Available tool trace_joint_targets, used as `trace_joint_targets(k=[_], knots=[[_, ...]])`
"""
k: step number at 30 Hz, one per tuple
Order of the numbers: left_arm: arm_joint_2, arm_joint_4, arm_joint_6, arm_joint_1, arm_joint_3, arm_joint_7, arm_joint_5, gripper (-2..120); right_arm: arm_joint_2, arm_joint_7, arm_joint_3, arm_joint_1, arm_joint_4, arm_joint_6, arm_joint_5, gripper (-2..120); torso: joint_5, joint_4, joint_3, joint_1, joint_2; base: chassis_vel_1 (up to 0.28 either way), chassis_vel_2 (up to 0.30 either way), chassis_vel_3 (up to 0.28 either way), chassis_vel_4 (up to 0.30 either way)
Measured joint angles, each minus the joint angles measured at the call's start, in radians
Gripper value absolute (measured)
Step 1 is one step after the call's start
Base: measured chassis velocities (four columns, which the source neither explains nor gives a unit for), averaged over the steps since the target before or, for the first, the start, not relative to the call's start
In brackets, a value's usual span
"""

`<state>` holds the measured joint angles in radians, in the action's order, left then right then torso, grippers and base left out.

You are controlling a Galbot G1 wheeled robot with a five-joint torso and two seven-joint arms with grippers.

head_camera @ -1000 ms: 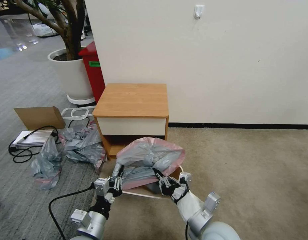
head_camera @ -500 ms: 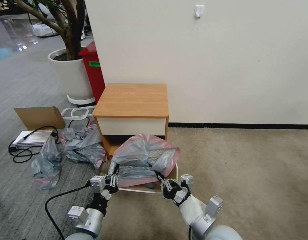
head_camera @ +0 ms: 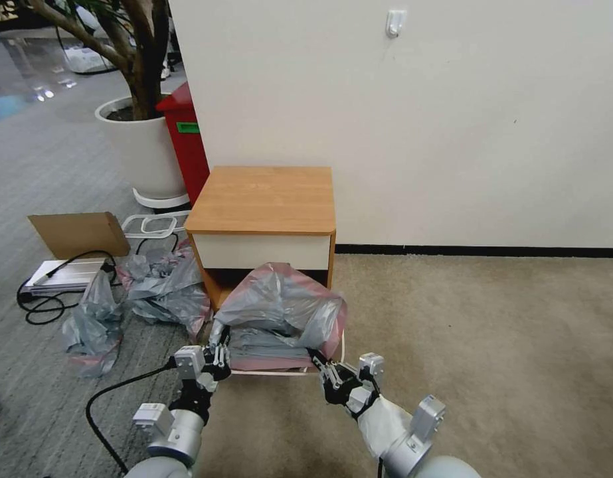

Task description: Pick up the garbage bag from the table and place it over the trash can.

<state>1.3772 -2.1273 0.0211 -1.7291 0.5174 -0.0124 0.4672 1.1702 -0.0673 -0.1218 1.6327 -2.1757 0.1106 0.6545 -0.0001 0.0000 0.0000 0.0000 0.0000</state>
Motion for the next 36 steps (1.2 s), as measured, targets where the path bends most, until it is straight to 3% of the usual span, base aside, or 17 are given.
trace_joint_targets(k=[7, 26, 36], knots=[[0.001, -0.021, 0.039, 0.008, 0.008, -0.077, 0.054, 7, -0.027, -0.013, -0.014, 0.032, -0.001, -0.019, -0.032, 0, 0.0001, 0.0000, 0.000, 0.000, 0.000, 0.000, 0.000, 0.000, 0.000], [0.015, -0.097, 0.090, -0.015, -0.006, -0.112, 0.196, 7, -0.007, -0.052, -0.016, 0.057, 0.052, -0.056, -0.104, 0, 0.0000, 0.0000, 0.000, 0.000, 0.000, 0.000, 0.000, 0.000, 0.000], [0.014, -0.138, 0.162, -0.031, -0.004, -0.138, 0.275, 7, 0.000, -0.055, -0.054, 0.041, 0.087, -0.080, -0.120, 0, 0.0001, 0.0000, 0.000, 0.000, 0.000, 0.000, 0.000, 0.000, 0.000]])
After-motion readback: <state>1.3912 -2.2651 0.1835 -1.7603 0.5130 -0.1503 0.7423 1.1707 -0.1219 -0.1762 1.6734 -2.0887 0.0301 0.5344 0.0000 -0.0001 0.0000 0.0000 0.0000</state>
